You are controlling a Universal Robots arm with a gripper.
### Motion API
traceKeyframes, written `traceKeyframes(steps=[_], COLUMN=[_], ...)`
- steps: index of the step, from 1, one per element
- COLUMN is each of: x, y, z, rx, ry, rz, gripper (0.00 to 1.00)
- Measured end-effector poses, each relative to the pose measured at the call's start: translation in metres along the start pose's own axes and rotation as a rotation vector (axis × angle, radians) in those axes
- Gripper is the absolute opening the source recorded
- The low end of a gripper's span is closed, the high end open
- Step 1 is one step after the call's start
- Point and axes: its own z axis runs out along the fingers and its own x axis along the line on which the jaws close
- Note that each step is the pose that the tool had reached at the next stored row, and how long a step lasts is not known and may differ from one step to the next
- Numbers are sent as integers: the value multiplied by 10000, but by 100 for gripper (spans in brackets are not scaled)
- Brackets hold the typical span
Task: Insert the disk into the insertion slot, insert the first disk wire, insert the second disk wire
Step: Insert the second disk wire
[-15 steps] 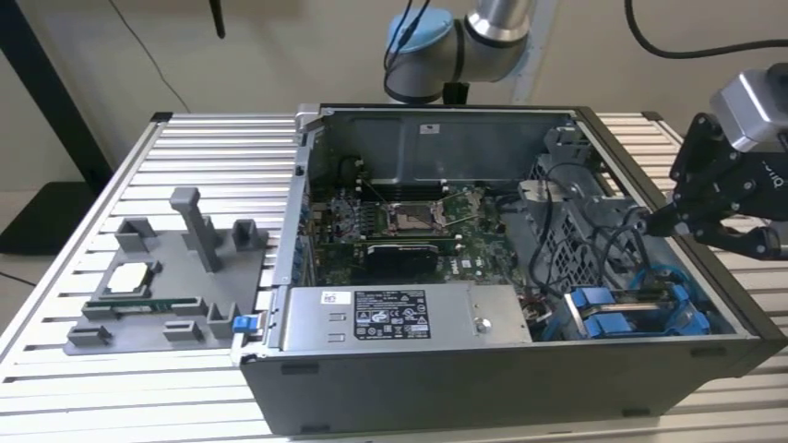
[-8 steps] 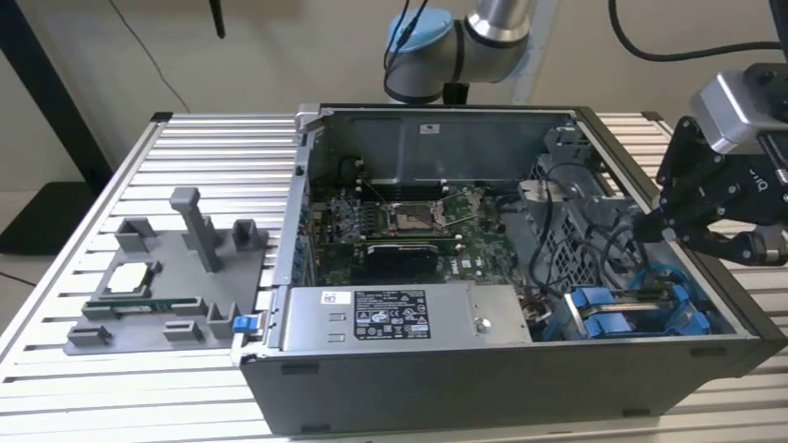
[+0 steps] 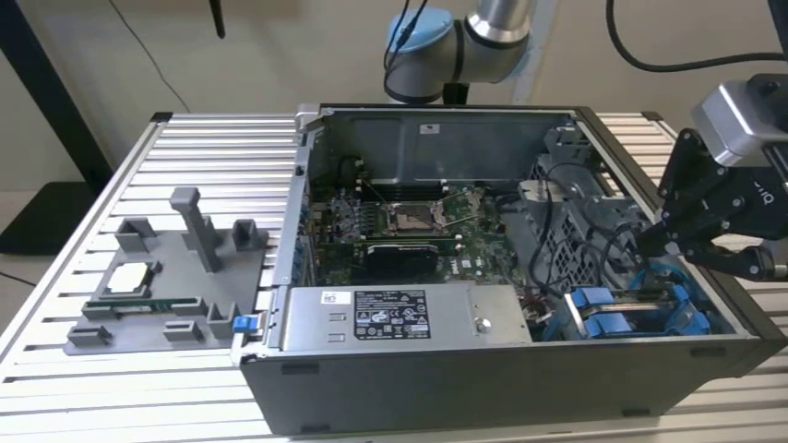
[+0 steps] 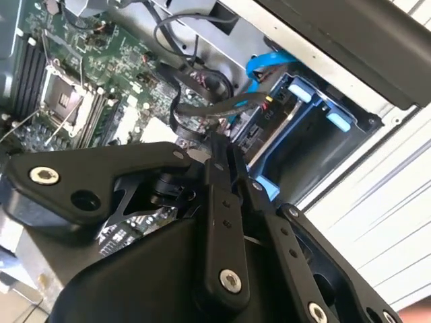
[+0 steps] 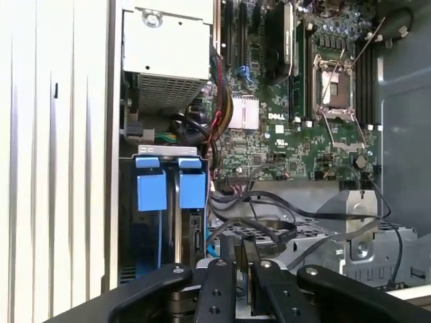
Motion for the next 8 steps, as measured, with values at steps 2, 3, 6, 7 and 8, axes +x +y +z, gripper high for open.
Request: traceKeyframes(steps=[2, 3, 6, 7, 8], x=[4, 4, 5, 6, 6], y=[1, 1, 1, 1, 1], z=[-1, -1, 0, 0, 0], rx=[0, 0, 0, 0, 0], ry=[4, 4, 2, 8, 33], rz=[-1, 0, 0, 0, 2], gripper=[0, 0, 0, 0, 0])
